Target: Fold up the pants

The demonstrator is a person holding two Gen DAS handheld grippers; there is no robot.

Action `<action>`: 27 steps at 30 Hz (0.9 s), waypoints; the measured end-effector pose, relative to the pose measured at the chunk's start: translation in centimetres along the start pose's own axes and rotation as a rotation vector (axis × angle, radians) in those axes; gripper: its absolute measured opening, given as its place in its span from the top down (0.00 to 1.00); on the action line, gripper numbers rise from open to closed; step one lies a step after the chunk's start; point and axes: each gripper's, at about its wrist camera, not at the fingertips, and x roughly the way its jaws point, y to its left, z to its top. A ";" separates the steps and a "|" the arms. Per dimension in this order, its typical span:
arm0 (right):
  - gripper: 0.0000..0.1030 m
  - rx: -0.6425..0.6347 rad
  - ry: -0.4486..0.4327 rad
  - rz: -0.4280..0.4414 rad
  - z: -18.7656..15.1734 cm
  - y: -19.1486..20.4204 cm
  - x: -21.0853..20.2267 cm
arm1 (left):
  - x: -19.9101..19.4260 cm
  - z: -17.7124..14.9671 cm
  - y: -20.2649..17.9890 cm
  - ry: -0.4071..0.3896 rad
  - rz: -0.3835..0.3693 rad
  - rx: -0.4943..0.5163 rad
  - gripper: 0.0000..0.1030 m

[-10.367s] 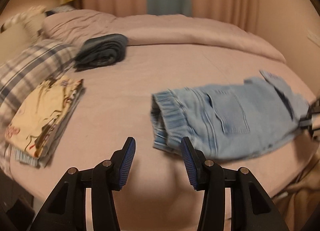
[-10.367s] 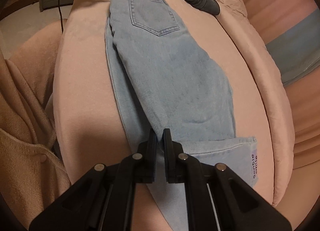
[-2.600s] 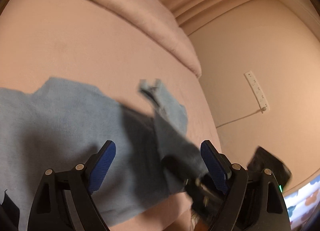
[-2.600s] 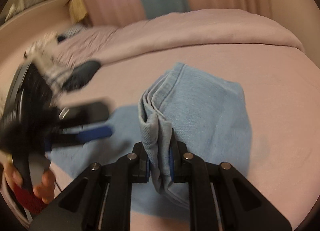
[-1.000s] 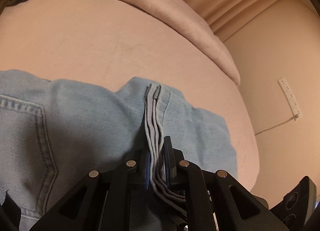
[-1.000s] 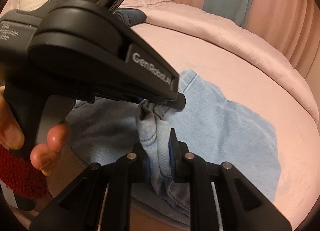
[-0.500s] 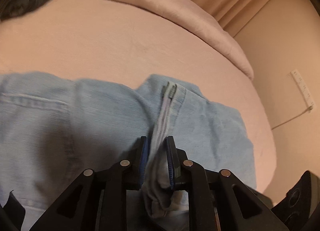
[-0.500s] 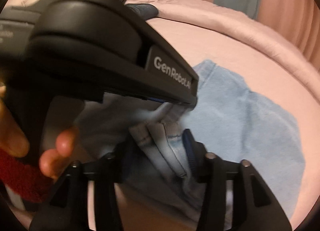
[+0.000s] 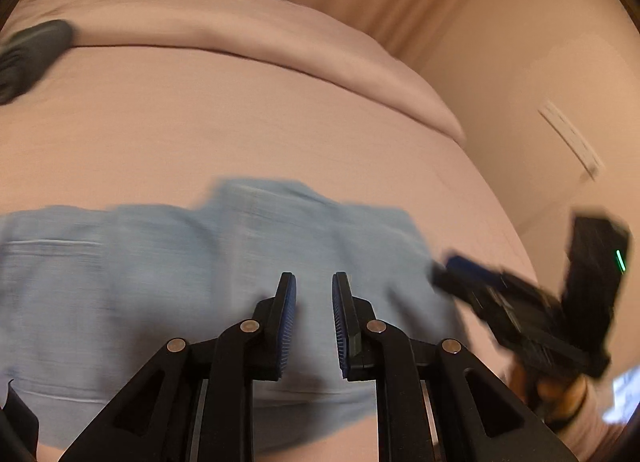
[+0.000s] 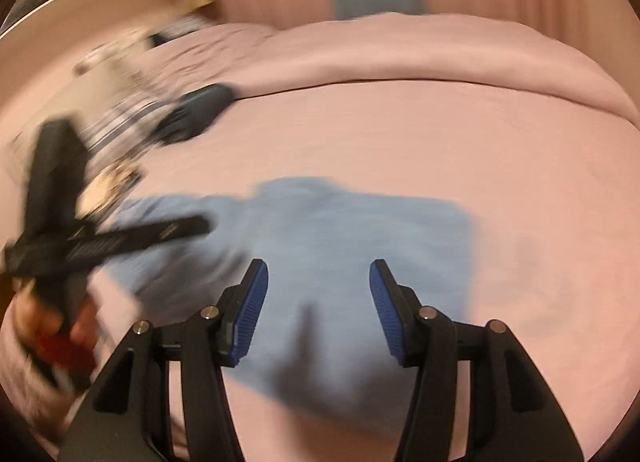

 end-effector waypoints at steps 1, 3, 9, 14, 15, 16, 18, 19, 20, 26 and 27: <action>0.52 0.021 0.007 -0.033 0.4 -0.9 0.3 | 1.0 -0.2 -1.1 0.025 -0.017 0.025 0.86; 0.56 0.056 0.001 -0.060 1.4 -2.7 0.9 | 3.1 -0.7 -3.8 0.063 -0.047 0.098 0.86; 0.61 0.107 0.064 -0.102 3.3 -5.1 4.0 | 8.8 -3.6 -8.4 0.169 -0.019 0.266 0.86; 0.59 0.111 0.177 -0.119 1.2 -5.7 7.0 | 9.2 -2.9 -6.7 0.193 -0.080 0.197 0.86; 0.60 0.090 0.178 -0.128 1.3 -5.3 6.7 | 8.8 -2.5 -6.5 0.194 -0.085 0.182 0.86; 0.60 0.085 0.176 -0.140 1.5 -5.1 6.5 | 8.1 -2.3 -6.1 0.181 -0.079 0.178 0.86; 0.59 0.081 0.155 -0.152 1.7 -4.7 4.8 | 6.2 -1.7 -5.2 0.118 -0.038 0.197 0.86; 0.59 0.073 0.137 -0.148 1.8 -4.5 4.0 | 5.2 -1.4 -4.4 0.084 -0.009 0.200 0.86; 0.57 0.060 0.119 -0.131 1.7 -4.3 2.7 | 4.5 -1.2 -3.7 0.063 0.008 0.195 0.86; 0.57 -0.041 0.246 -0.039 -2.1 -3.2 2.0 | 5.3 -2.0 1.6 0.083 0.071 0.095 0.86; 0.57 -0.064 0.273 -0.051 -3.2 -3.2 2.7 | 5.2 -2.1 1.9 0.059 0.052 0.085 0.86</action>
